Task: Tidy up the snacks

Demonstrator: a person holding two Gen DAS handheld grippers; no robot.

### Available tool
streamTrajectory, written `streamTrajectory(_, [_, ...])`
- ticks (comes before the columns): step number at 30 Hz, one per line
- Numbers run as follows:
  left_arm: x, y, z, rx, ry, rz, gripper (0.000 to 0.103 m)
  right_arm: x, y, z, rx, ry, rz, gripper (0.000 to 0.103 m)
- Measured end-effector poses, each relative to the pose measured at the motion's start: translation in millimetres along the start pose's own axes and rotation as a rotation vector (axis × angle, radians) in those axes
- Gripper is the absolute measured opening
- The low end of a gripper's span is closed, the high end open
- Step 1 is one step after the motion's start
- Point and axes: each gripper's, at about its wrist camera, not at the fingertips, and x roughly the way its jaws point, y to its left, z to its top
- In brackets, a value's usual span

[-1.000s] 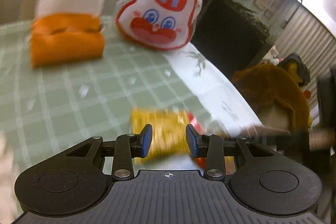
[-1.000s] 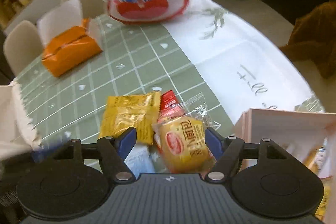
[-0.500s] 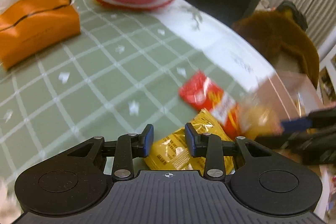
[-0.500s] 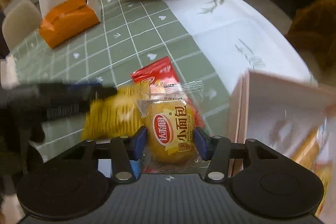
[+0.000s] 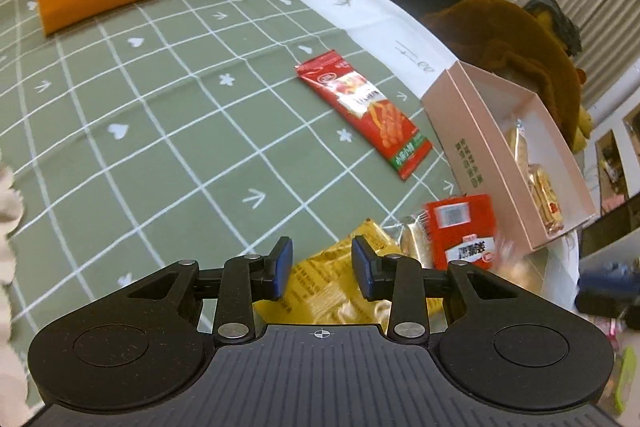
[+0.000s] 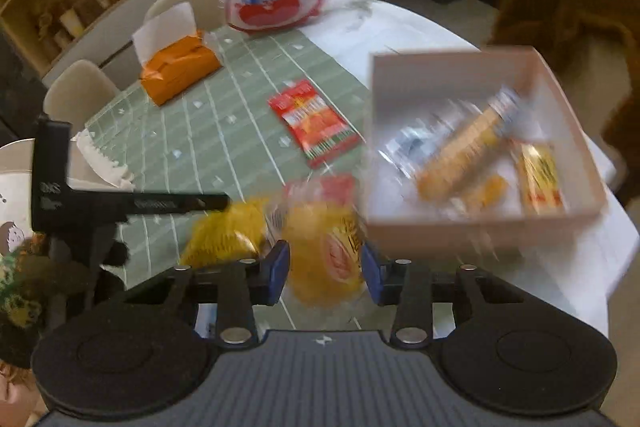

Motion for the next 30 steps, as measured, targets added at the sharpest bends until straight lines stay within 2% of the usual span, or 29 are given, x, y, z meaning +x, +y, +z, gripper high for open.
streamTrajectory(3, [-10, 4, -5, -0.039, -0.017, 0.023, 0.037, 11, -13, -18, 0.041, 0.059, -0.013, 0.040])
streamTrajectory(6, [-19, 3, -9, -0.046, -0.015, 0.029, 0.037, 20, -25, -19, 0.102, 0.047, 0.001, 0.045])
streamTrajectory(12, [-34, -2, -23, -0.028, -0.015, 0.023, 0.037, 40, -24, 20, 0.109, -0.029, -0.026, 0.054])
streamTrajectory(16, [-43, 2, -34, -0.058, -0.013, 0.009, 0.037, 55, -9, 42, 0.103, -0.041, 0.009, 0.056])
streamTrajectory(18, [-46, 4, -38, -0.075, 0.002, 0.004, 0.037, 63, 3, 45, 0.084, -0.036, 0.012, 0.061])
streamTrajectory(20, [-46, 4, -41, -0.089, 0.025, -0.014, 0.037, 78, 19, 43, 0.039, 0.004, 0.025, 0.073])
streamTrajectory(22, [-47, -2, -45, -0.080, 0.037, -0.036, 0.037, 96, 35, 37, -0.006, 0.065, 0.028, 0.074])
streamTrajectory(23, [-47, -9, -47, -0.061, 0.037, -0.034, 0.037, 102, 41, 32, -0.031, 0.075, 0.009, 0.082])
streamTrajectory(25, [-48, -21, -50, -0.017, 0.036, -0.023, 0.037, 107, 58, 23, -0.112, 0.033, -0.051, 0.089])
streamTrajectory(27, [-47, -35, -56, 0.037, 0.040, -0.014, 0.037, 110, 67, 18, -0.158, 0.014, -0.098, 0.087])
streamTrajectory(28, [-46, -42, -59, 0.061, 0.046, -0.014, 0.037, 109, 69, 15, -0.168, -0.002, -0.111, 0.080])
streamTrajectory(29, [-44, -47, -61, 0.079, 0.054, -0.018, 0.038, 108, 68, 13, -0.177, -0.008, -0.127, 0.068])
streamTrajectory(30, [-41, -51, -64, 0.087, 0.061, -0.026, 0.038, 105, 66, 12, -0.185, -0.015, -0.131, 0.063])
